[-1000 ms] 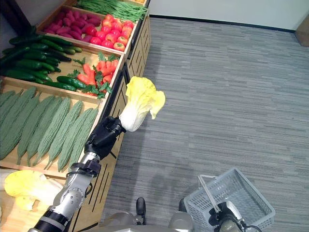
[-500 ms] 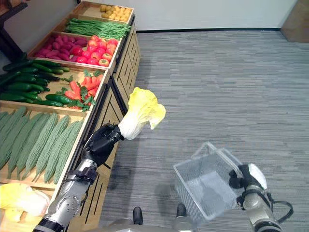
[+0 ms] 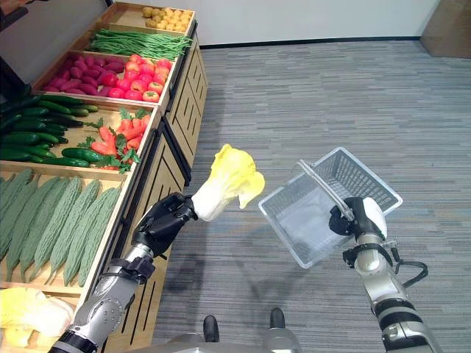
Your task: Get the vegetables into the basket
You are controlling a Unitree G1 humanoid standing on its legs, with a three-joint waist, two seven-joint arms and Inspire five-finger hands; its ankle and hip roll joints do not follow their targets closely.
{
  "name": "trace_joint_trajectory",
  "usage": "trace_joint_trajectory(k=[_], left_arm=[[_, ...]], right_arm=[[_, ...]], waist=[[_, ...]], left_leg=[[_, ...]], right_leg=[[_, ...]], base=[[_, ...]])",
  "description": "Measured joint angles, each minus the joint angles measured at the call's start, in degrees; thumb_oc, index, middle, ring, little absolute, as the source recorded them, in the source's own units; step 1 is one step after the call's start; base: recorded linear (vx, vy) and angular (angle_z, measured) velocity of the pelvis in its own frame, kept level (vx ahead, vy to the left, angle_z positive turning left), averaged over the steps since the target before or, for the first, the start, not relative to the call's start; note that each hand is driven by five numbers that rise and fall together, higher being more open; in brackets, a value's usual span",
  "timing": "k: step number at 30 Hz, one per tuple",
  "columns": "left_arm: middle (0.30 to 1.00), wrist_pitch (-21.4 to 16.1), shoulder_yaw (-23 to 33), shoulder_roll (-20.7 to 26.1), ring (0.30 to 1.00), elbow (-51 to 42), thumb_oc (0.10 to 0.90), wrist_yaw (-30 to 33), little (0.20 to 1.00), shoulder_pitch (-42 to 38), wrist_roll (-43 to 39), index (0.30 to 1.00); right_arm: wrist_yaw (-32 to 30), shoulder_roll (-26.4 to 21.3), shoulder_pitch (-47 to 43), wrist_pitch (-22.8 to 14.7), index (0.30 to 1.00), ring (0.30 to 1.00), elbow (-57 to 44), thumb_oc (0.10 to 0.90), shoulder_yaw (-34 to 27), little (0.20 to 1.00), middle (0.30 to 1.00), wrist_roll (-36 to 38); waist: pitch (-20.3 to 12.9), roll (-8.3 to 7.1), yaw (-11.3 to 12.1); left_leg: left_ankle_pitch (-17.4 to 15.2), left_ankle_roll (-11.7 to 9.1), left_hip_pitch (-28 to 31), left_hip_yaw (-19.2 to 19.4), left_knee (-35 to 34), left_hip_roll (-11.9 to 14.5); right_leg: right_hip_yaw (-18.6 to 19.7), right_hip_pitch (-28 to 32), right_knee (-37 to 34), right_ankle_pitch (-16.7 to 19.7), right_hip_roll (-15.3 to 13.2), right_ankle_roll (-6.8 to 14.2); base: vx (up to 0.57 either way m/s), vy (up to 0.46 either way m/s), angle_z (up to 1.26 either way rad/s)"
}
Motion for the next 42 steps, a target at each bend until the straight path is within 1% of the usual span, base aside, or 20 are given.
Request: trace_joint_trajectory(k=[3,6,8,11,15,18,21,23,25,32,36,42], left_arm=[[0.300,0.1,-2.4,1.6,0.300,0.3,0.400,-0.1,0.300,-1.2,0.7,0.300],[0.300,0.5,-3.7,1.5,0.300,0.3,0.400,-0.6,0.300,-1.9,1.8,0.300],[0.300,0.9,-4.1,1.4,0.300,0.4,0.400,-1.1,0.300,-2.2,2.2,0.300],[0.300,1.2,-5.2,1.4,0.300,0.9,0.400,-1.2,0.300,-3.0,3.4,0.300],[0.300,1.6,-6.0,-0.6,0.300,5.2,0.400,-1.1,0.300,-4.4,6.3,0.300],[0.300,1.8,-6.1,-0.9,0.300,6.8,0.400,-0.8,0.300,-4.8,9.6,0.300],[0.300,1.9,-6.5,-2.8,0.300,12.3,0.400,1.5,0.300,-7.6,14.7,0.300],[0.300,1.9,-6.5,-3.2,0.300,12.7,0.400,2.6,0.300,-7.6,17.1,0.300],[0.300,1.9,-6.5,-3.7,0.300,13.0,0.400,3.7,0.300,-7.6,19.1,0.300],[0.300,2.0,-6.1,-8.0,0.300,17.3,0.400,7.3,0.300,-8.5,21.6,0.300],[0.300,2.0,-5.7,-8.8,0.300,17.6,0.400,9.0,0.300,-8.5,22.5,0.300],[0.300,2.0,-5.2,-9.8,0.300,18.6,0.400,11.6,0.300,-8.8,24.2,0.300]], right_arm=[[-0.2,-0.4,-2.2,0.2,0.300,0.300,0.0,0.400,2.6,0.300,0.300,0.0],[-0.2,-0.2,-3.2,0.2,0.300,0.300,-0.1,0.400,4.3,0.300,0.300,0.3],[-0.2,-0.2,-3.2,0.2,0.300,0.300,-0.1,0.400,5.7,0.300,0.300,0.9],[-0.2,-0.1,-3.2,0.2,0.300,0.300,-0.8,0.400,5.9,0.300,0.300,0.9],[0.3,0.6,-3.2,0.2,0.300,0.300,-3.8,0.400,6.1,0.300,0.300,2.7],[0.6,0.9,-3.1,0.2,0.300,0.300,-7.3,0.400,6.2,0.300,0.300,4.3],[1.2,1.2,-2.9,0.1,0.300,0.300,-10.9,0.400,6.9,0.300,0.300,4.5],[1.5,1.4,-2.4,0.1,0.300,0.300,-12.6,0.400,7.0,0.300,0.300,4.5],[2.0,1.7,-1.2,0.1,0.300,0.300,-14.6,0.400,7.1,0.300,0.300,4.5],[4.1,2.6,0.8,0.1,0.300,0.300,-16.3,0.400,10.2,0.300,0.300,4.5],[5.2,4.2,3.4,0.1,0.300,0.300,-17.4,0.400,11.2,0.300,0.300,4.5],[6.0,4.6,7.2,0.1,0.300,0.300,-21.3,0.400,12.1,0.300,0.300,4.5]], waist=[[0.2,0.63,0.0],[0.6,1.45,0.0],[0.5,1.76,0.0],[0.7,2.07,0.0],[0.8,2.09,-0.4],[0.8,2.07,-0.5],[0.8,1.98,-0.7],[0.9,1.89,-0.9],[0.9,1.82,-1.0],[1.2,1.33,-1.3],[1.3,1.12,-1.8],[1.3,1.08,-2.1]], left_leg=[[0.0,0.0,0.1,0.5,0.0,0.0],[0.0,0.0,0.1,0.9,0.0,0.0],[0.0,0.0,0.0,1.0,0.0,0.0],[0.0,0.0,-0.2,1.1,0.0,0.0],[-0.1,0.0,-0.2,1.5,0.0,0.1],[-0.1,0.0,-0.2,1.7,0.0,0.2],[-0.1,0.0,-0.2,1.8,0.0,0.2],[-0.1,0.0,-0.2,1.9,0.0,0.2],[-0.1,0.0,-0.2,1.9,0.0,0.3],[-0.1,0.0,-0.1,2.1,0.0,0.4],[-0.1,0.0,-0.1,2.2,0.0,0.5],[-0.1,0.0,0.0,2.3,0.0,0.5]], right_leg=[[0.4,-0.2,0.0,0.0,0.0,0.2],[0.9,-0.4,0.0,0.1,0.0,0.3],[1.0,-0.6,0.0,0.1,0.1,0.3],[1.1,-0.7,0.0,0.2,0.1,0.2],[1.6,-1.1,0.0,0.2,0.2,0.2],[1.8,-1.3,0.0,0.2,0.3,0.3],[1.8,-1.3,0.0,0.2,0.4,0.2],[1.9,-1.3,0.0,0.2,0.4,0.2],[1.9,-1.3,0.0,0.6,0.4,-0.3],[2.1,-1.3,0.0,0.6,0.6,-0.3],[2.2,-1.3,0.0,0.5,0.7,-0.3],[2.3,-1.3,0.0,0.5,0.7,-0.2]], base=[[0.01,0.000,-0.09],[0.01,-0.004,-0.08],[0.00,0.000,0.00],[0.00,0.000,0.00],[0.03,-0.006,-0.06],[0.02,0.002,-0.04],[0.01,0.001,0.00],[0.02,0.001,-0.01],[0.00,0.000,0.00],[0.00,0.000,0.00],[0.00,0.000,0.00],[0.00,0.000,0.00]])
